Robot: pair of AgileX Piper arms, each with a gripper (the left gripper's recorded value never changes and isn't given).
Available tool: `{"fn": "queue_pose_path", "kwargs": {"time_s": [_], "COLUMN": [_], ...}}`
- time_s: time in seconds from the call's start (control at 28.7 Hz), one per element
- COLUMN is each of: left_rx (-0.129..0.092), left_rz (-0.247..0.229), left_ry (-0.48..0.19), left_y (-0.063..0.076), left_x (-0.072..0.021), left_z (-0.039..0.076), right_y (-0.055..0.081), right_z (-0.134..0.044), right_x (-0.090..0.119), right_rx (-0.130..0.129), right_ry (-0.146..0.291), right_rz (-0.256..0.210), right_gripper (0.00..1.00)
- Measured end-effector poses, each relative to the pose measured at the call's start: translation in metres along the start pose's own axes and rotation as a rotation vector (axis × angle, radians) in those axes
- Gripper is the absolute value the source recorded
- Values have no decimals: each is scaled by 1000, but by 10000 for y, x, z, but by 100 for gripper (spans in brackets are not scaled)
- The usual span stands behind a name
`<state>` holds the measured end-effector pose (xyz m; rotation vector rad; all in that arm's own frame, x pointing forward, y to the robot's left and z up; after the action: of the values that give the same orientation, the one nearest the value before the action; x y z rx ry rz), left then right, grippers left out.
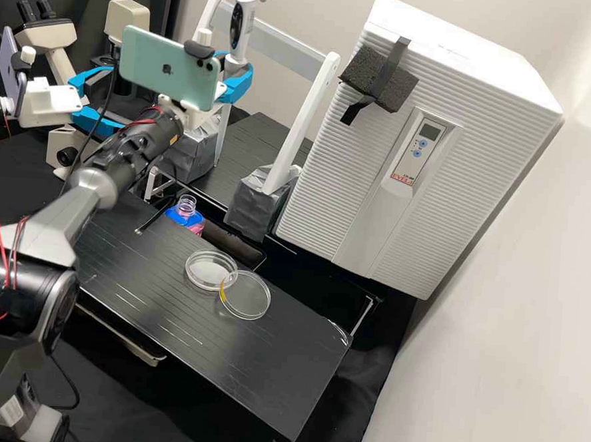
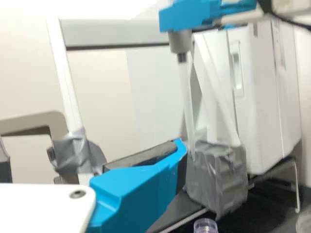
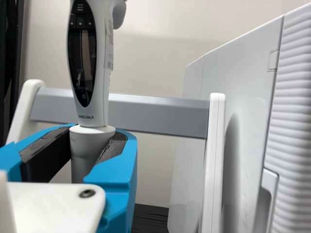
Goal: Use the pipette
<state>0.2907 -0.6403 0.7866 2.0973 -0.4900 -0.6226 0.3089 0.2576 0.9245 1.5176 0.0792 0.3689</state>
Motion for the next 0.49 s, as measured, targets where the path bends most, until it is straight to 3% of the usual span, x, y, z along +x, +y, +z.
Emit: {"fn": "queue_pose_path", "kwargs": {"time_s": [0.07, 0.24, 0.35, 0.45, 0.49], "left_rx": [-6, -59, -87, -103, -109], "left_rz": [23, 48, 29, 4, -4], "left_ry": [1, -32, -59, -74, -75], "left_y": [71, 190, 214, 209, 200], "left_x": [28, 82, 106, 116, 120], "left_z": [-12, -17, 7, 21, 22], "right_y": [45, 119, 82, 16, -4], "right_z": [-12, -91, -114, -113, -104], "right_x": [97, 322, 402, 482, 496], "right_rx": [1, 7, -2, -38, -39], "right_ry": [2, 18, 22, 17, 11], "right_rz": [-9, -32, -69, -117, -129], "right_gripper": [0, 0, 0, 0, 0]}}
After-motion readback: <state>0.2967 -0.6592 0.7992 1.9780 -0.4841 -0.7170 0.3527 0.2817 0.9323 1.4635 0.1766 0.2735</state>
